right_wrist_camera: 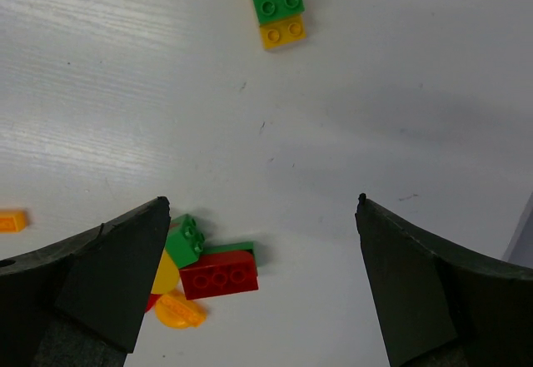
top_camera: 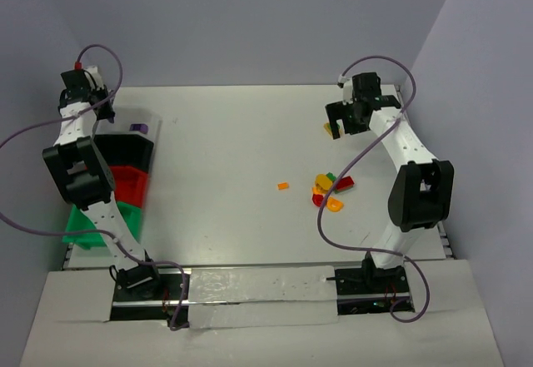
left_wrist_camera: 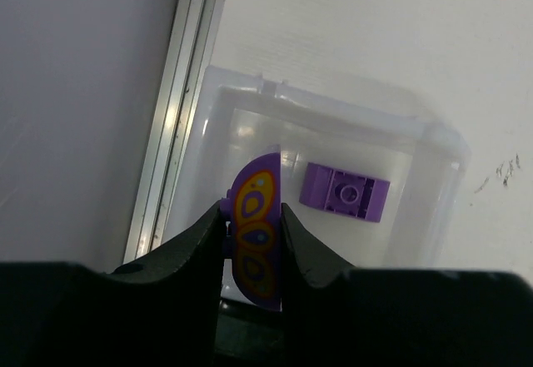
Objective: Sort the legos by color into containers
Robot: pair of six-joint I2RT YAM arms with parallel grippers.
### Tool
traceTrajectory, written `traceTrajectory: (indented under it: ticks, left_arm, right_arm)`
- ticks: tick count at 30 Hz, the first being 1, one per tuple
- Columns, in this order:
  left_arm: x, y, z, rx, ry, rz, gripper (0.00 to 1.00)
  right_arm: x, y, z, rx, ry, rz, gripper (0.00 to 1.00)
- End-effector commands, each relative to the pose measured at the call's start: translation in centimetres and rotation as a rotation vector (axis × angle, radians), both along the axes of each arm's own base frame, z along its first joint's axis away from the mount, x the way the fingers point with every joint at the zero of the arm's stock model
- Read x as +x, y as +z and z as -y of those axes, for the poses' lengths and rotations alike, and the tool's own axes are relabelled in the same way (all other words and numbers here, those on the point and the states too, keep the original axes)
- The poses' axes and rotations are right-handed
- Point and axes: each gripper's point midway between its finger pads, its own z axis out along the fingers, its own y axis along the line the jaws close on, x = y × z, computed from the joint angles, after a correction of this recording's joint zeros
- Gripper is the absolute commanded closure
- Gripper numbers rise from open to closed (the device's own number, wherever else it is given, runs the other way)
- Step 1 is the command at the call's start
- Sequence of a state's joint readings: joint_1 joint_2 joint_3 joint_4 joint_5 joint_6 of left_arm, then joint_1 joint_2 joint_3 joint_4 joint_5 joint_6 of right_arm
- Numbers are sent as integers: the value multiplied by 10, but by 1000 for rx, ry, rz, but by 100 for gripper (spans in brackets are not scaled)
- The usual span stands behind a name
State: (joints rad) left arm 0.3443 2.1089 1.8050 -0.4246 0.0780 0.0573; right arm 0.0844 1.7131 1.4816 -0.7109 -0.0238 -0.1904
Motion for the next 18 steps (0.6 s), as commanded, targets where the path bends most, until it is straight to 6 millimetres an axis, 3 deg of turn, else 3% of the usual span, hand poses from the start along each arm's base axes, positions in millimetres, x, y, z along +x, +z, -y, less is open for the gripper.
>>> traceTrajectory:
  ticks: [1, 7, 16, 18]
  left_arm:
    - [23, 25, -6, -4, 19, 69, 81]
    - [27, 15, -6, -19, 25, 45, 74]
    - [14, 14, 2, -37, 17, 23, 72]
    - [10, 14, 5, -40, 11, 19, 60]
  right_arm:
    - [23, 11, 8, 17, -74, 55, 0]
    - [43, 9, 19, 38, -132, 57, 0]
    - [64, 4, 26, 43, -156, 53, 0]
    - [65, 1, 27, 44, -163, 48, 0]
